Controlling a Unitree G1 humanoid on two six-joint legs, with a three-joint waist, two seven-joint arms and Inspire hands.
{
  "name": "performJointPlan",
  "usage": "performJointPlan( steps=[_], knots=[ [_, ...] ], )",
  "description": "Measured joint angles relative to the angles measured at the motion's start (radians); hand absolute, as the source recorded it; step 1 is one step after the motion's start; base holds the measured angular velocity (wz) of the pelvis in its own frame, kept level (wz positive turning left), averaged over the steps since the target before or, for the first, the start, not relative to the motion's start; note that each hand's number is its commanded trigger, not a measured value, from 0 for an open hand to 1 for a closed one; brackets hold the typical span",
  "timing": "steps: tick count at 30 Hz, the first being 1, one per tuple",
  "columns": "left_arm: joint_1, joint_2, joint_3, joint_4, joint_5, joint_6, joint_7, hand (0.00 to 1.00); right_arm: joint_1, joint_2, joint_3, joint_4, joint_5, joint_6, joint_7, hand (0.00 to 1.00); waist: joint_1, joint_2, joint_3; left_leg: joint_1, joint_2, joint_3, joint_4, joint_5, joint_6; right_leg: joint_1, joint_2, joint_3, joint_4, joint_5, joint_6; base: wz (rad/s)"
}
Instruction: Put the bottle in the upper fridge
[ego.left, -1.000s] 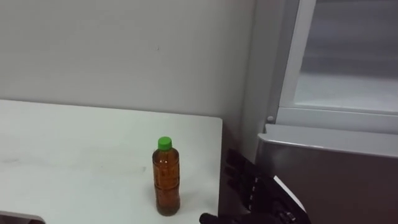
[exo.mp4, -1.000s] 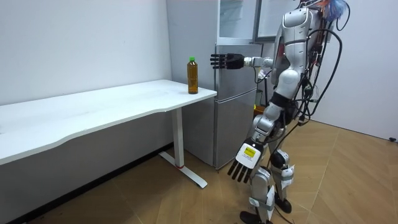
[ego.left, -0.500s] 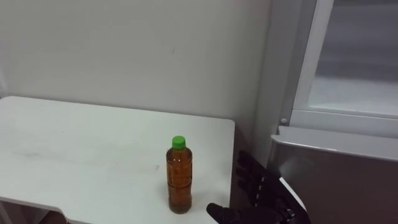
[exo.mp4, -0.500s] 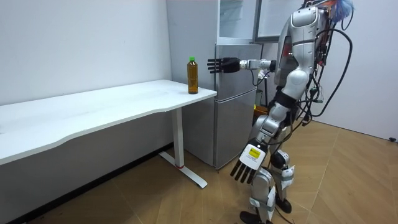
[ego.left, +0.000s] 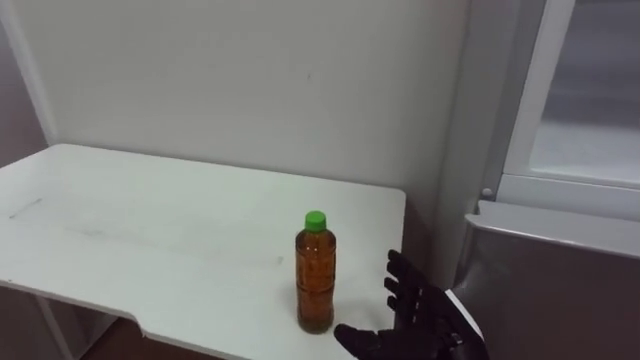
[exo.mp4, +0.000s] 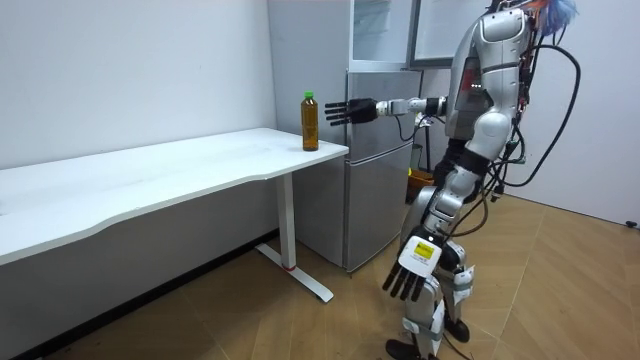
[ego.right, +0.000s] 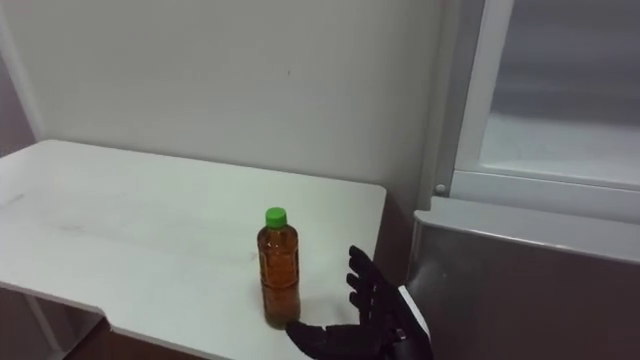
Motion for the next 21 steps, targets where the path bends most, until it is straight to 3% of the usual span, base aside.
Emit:
performJointPlan(
  steps=[6,8,18,21],
  knots=[
    [0.001,-0.008,0.007,-0.001,-0.002,0.0,0.001,0.0,-0.033,0.001,0.004,0.094,0.009,-0.015,-0.072,0.0,0.037,-0.005,-0.0016,-0.003,-0.001,-0.015,-0.002,0.006,-0.001,0.002,0.0,-0.019,-0.001,0.0,0.0,0.08],
    [0.003,-0.012,0.008,-0.008,-0.003,0.0,0.002,0.0,-0.033,0.001,0.004,0.126,0.022,-0.02,-0.099,0.0,0.047,-0.004,0.0023,-0.003,-0.003,-0.025,-0.002,0.007,-0.002,0.008,0.0,-0.026,-0.002,0.0,0.0,0.11],
    [0.026,-0.015,0.007,-0.008,0.009,0.015,0.002,0.0,-0.097,0.019,0.014,0.242,-0.012,-0.033,-0.196,0.0,0.054,0.001,0.0082,-0.022,-0.014,-0.067,0.009,0.014,-0.001,0.011,-0.001,-0.056,-0.003,0.0,0.001,0.14],
    [0.045,-0.015,0.006,-0.007,0.042,0.027,-0.001,0.0,-0.098,0.023,0.015,0.247,-0.015,-0.033,-0.212,0.0,0.077,0.001,0.0082,-0.023,-0.013,-0.068,0.01,0.014,-0.001,0.013,-0.002,-0.081,-0.002,0.0,0.001,0.01]
  ],
)
